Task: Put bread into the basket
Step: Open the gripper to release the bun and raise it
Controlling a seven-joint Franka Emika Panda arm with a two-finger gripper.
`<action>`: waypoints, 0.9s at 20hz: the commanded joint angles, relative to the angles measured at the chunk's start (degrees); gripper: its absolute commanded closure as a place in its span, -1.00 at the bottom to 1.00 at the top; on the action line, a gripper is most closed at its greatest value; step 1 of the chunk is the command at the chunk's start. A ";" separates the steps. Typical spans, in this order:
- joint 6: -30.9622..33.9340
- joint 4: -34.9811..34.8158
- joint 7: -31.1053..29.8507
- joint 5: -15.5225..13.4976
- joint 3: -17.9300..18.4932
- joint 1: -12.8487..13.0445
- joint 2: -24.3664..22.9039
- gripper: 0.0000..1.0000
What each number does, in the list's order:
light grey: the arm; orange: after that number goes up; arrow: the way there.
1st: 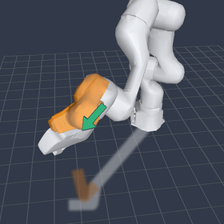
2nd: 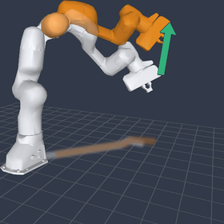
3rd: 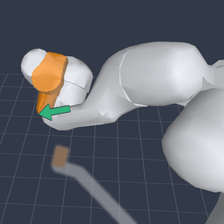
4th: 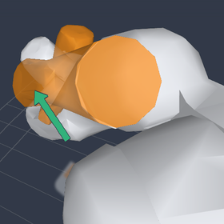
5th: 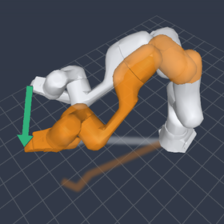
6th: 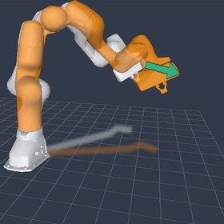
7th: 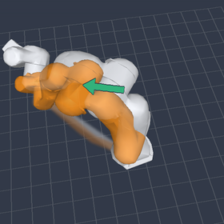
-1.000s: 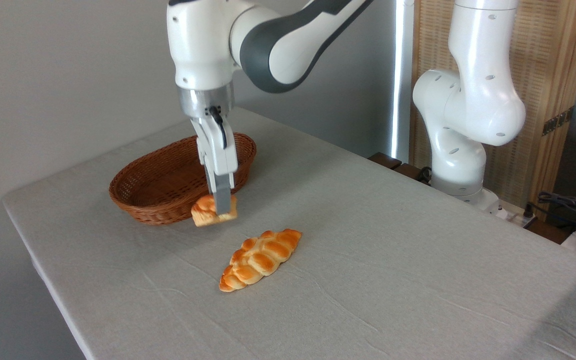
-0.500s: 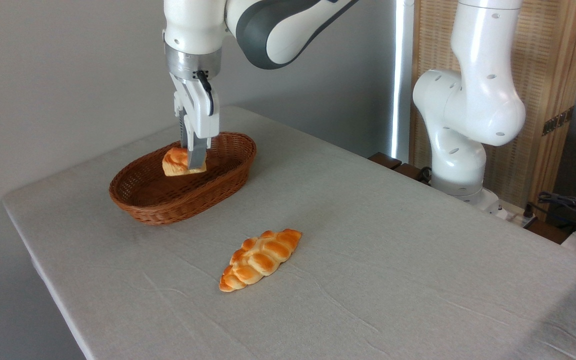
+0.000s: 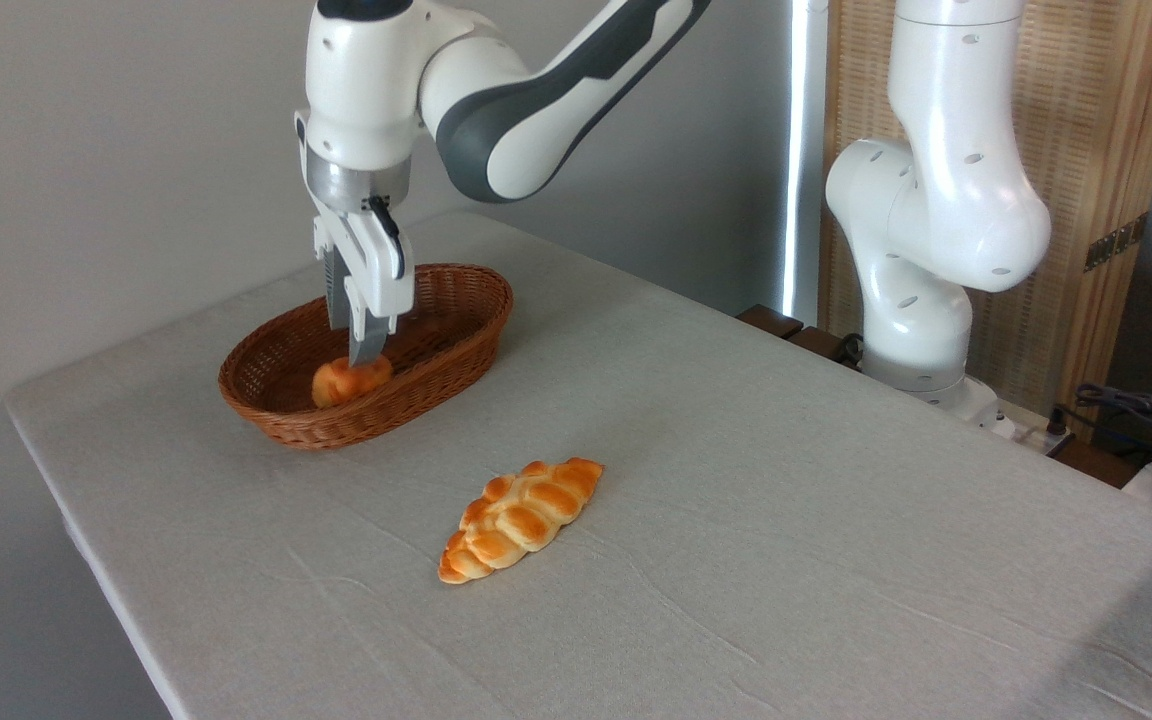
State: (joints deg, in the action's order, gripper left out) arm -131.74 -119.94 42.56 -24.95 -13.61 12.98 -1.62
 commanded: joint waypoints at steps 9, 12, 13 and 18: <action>8.76 1.55 -0.55 7.17 3.05 -1.03 -3.21 -1.00; 15.26 5.06 -0.55 10.52 6.82 -1.12 -4.00 -1.00; 17.90 6.29 -0.55 11.92 7.97 -1.12 -4.00 -1.00; 23.10 8.49 -5.89 18.51 11.14 -1.12 -4.00 -1.00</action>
State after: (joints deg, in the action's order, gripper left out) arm -111.16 -113.88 41.73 -10.56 -4.30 11.40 -6.17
